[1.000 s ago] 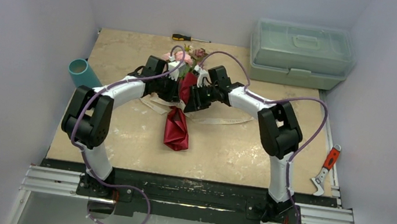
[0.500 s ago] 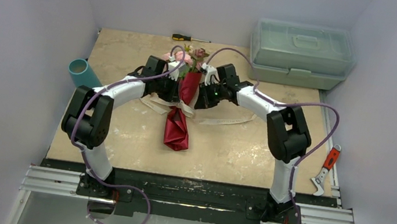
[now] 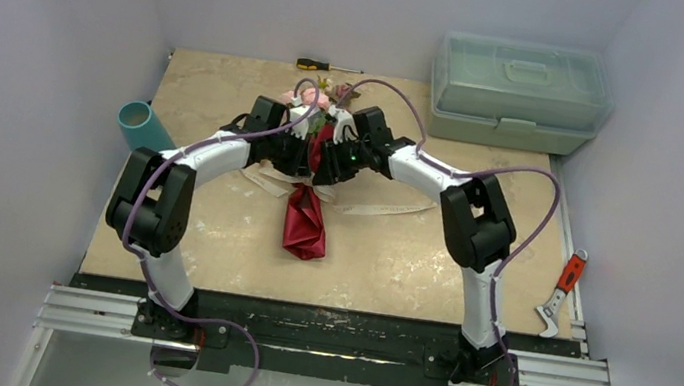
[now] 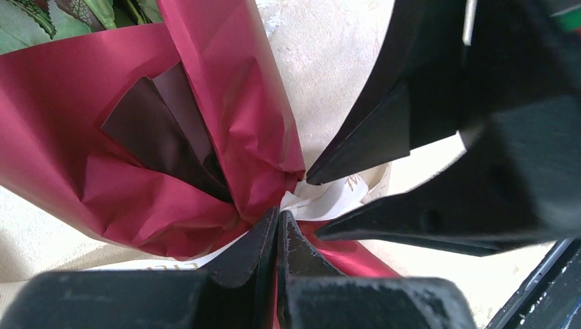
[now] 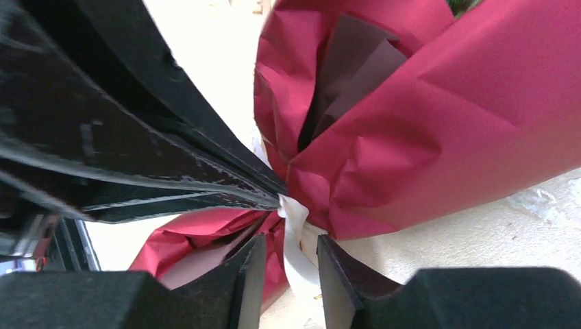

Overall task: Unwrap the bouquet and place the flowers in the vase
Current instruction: Untie the ribbon from the wrapping paper.

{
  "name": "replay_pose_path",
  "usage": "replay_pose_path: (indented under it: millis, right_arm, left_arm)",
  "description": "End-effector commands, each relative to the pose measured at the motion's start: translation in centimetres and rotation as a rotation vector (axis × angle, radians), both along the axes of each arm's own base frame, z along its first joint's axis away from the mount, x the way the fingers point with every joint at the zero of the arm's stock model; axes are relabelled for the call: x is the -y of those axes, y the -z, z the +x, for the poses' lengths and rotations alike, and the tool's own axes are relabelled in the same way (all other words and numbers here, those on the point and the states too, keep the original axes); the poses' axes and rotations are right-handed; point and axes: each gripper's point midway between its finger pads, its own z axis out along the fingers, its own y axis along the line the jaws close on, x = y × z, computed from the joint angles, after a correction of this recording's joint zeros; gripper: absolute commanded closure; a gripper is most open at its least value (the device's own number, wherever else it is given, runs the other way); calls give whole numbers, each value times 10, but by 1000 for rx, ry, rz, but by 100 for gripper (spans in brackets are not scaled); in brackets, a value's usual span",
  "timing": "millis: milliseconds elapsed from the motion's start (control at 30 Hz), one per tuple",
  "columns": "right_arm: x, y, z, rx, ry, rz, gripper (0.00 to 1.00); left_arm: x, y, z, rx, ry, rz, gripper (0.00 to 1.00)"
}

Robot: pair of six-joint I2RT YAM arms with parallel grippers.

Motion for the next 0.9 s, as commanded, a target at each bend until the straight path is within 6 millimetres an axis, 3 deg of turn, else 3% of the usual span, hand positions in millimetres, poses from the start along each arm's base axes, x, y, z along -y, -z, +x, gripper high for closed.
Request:
replay_pose_path:
  millis: [0, 100, 267, 500, 633, 867]
  right_arm:
    - [-6, -10, 4, 15, -8, 18, 65]
    - [-2, -6, -8, -11, -59, 9, 74]
    - [15, -14, -9, 18, -54, -18, 100]
    - [61, -24, -3, 19, -11, -52, 100]
    - [90, -12, -8, -21, -1, -83, 100]
    - [121, 5, -22, -37, 19, -148, 100]
  left_arm:
    - [6, -10, 8, 34, 5, -36, 100]
    - [5, -10, 8, 37, 3, -32, 100]
    - [3, -7, 7, 36, 4, -22, 100]
    - [-11, -1, 10, 32, -32, 15, 100]
    - [-23, 4, 12, 22, -59, 38, 100]
    - [-37, 7, 8, 29, -56, 58, 100]
